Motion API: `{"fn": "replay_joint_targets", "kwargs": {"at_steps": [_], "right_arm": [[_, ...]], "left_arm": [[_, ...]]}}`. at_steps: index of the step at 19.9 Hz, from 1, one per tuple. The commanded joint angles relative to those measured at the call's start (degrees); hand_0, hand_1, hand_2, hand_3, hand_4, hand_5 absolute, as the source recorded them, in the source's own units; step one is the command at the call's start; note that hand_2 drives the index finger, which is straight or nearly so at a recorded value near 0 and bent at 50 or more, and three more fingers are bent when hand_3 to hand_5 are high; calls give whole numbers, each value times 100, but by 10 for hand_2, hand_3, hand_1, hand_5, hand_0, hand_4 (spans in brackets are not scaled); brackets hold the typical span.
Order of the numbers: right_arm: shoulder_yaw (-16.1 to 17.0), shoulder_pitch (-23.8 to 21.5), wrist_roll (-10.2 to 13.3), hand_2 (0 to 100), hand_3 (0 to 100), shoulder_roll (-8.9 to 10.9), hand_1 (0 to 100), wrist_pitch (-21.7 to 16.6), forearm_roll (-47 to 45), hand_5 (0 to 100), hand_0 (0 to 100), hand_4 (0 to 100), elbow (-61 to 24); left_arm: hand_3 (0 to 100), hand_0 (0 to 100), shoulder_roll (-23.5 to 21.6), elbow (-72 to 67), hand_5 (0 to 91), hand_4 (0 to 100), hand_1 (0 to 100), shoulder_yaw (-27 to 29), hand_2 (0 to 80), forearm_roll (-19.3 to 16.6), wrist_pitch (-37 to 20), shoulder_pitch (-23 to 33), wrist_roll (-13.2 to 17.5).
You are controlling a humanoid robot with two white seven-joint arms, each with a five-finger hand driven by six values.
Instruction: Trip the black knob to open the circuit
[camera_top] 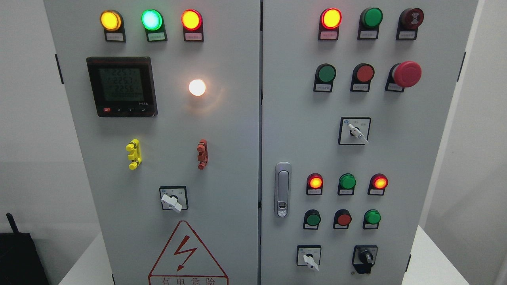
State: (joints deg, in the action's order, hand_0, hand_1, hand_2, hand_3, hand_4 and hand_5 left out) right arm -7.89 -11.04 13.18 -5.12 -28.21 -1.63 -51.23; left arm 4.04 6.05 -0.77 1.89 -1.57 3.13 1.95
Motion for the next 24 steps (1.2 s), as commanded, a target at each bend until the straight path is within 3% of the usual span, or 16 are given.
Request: {"fn": "replay_joint_targets", "kwargs": {"at_steps": [1, 10, 24], "right_arm": [[-20, -30, 18, 0, 957, 2, 807, -220, -4, 648, 502, 800, -255], [-28, -205, 18, 0, 1000, 2, 912, -361, -4, 749, 708, 845, -1089], [-64, -434, -8, 0, 1000, 2, 948, -291, 13, 756, 815, 857, -2329]], "left_arm": [[0, 120, 9, 1, 0, 0, 389, 7, 0, 14, -1, -14, -1], [0, 120, 9, 1, 0, 0, 389, 7, 0, 14, -10, -14, -1], [0, 120, 9, 1, 0, 0, 389, 7, 0, 14, -10, -14, -1]]}}
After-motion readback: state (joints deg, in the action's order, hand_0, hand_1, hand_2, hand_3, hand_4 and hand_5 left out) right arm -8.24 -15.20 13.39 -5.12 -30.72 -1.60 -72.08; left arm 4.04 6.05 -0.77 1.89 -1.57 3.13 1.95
